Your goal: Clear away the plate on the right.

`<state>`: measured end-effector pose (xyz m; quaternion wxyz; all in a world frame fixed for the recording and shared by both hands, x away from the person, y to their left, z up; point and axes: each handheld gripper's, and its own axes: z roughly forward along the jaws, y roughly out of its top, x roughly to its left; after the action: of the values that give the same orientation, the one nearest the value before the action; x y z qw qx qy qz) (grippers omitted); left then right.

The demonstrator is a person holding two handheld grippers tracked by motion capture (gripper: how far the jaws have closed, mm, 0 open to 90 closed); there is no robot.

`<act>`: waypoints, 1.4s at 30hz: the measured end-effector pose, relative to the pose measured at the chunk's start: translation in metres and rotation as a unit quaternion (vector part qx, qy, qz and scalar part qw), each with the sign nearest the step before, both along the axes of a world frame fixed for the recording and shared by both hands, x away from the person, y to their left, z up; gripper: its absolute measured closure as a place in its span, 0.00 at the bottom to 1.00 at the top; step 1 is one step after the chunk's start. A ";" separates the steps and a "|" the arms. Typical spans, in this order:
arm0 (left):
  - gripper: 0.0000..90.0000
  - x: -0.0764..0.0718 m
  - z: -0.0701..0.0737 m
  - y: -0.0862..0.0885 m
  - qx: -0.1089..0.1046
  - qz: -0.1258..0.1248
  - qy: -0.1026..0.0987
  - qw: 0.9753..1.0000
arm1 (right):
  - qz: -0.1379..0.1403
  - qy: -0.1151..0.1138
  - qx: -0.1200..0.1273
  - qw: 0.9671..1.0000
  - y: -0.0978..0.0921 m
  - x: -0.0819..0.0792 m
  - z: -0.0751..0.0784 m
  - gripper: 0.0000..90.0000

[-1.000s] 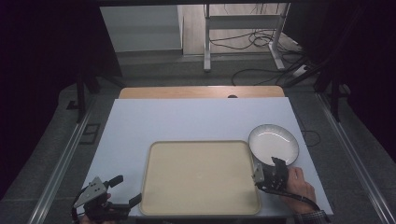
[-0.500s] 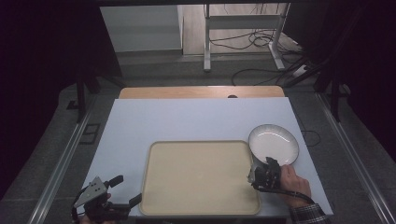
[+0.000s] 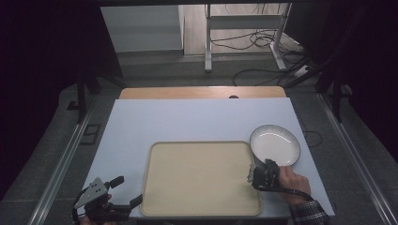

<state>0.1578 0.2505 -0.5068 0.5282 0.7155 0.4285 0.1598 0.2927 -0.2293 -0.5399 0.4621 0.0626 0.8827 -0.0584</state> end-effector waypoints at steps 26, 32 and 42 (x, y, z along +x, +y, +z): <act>0.00 0.000 0.000 0.000 -0.002 0.001 0.001 1.000 | 0.014 -0.057 0.012 0.998 0.008 -0.018 0.020 0.86; 0.00 0.000 0.000 0.000 -0.002 0.001 0.002 1.000 | 0.032 -0.062 0.015 0.997 0.016 -0.025 0.023 0.86; 0.00 0.000 0.000 0.000 -0.001 0.000 0.001 1.000 | 0.074 -0.050 0.033 0.995 0.031 -0.035 0.027 0.85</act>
<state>0.1582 0.2509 -0.5069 0.5285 0.7148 0.4295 0.1587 0.2580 -0.1978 -0.5126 0.5064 0.0147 0.8621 0.0085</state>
